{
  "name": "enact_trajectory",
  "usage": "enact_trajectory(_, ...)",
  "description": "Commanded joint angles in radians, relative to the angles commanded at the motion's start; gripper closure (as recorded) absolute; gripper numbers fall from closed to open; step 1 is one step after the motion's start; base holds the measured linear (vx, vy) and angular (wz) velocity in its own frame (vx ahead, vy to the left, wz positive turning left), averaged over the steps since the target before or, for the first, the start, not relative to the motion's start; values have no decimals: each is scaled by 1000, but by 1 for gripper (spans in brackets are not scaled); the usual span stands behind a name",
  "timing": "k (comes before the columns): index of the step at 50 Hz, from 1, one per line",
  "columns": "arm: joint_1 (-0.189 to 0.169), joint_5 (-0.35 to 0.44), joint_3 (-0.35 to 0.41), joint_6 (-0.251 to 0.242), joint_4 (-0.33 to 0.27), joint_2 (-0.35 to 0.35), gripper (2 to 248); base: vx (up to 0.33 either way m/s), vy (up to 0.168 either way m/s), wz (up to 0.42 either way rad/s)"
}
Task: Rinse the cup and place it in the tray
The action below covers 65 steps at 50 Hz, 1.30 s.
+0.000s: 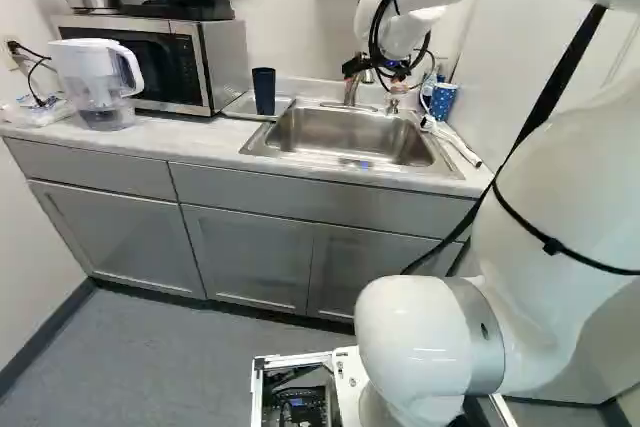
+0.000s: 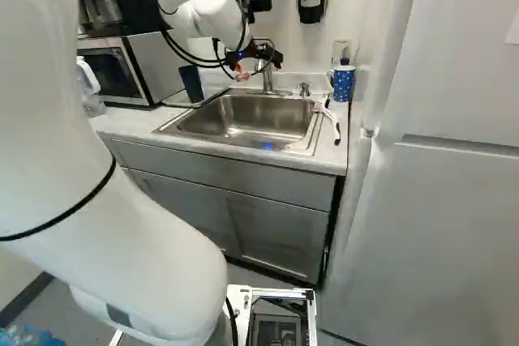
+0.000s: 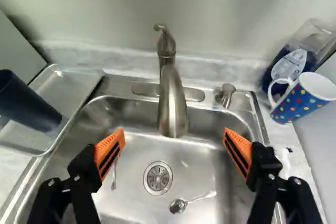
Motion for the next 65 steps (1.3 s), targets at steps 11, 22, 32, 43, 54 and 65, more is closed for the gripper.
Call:
enact_trajectory(11, -1, -116, 11, 0, 0, 11, 3, 0, 0, 0)
enact_trajectory(22, -1, -231, 11, 0, 0, 12, 3, 0, 0, 0)
enact_trajectory(32, -1, -259, 11, 0, 0, 12, 3, 0, 0, 0)
enact_trajectory(43, -1, -259, 11, 0, 0, 12, 3, 0, 0, 0)
enact_trajectory(54, -1, -259, 11, 0, 0, 12, 3, 0, 0, 0)
enact_trajectory(65, -1, -259, 11, 0, 0, 12, 3, 0, 0, 0)
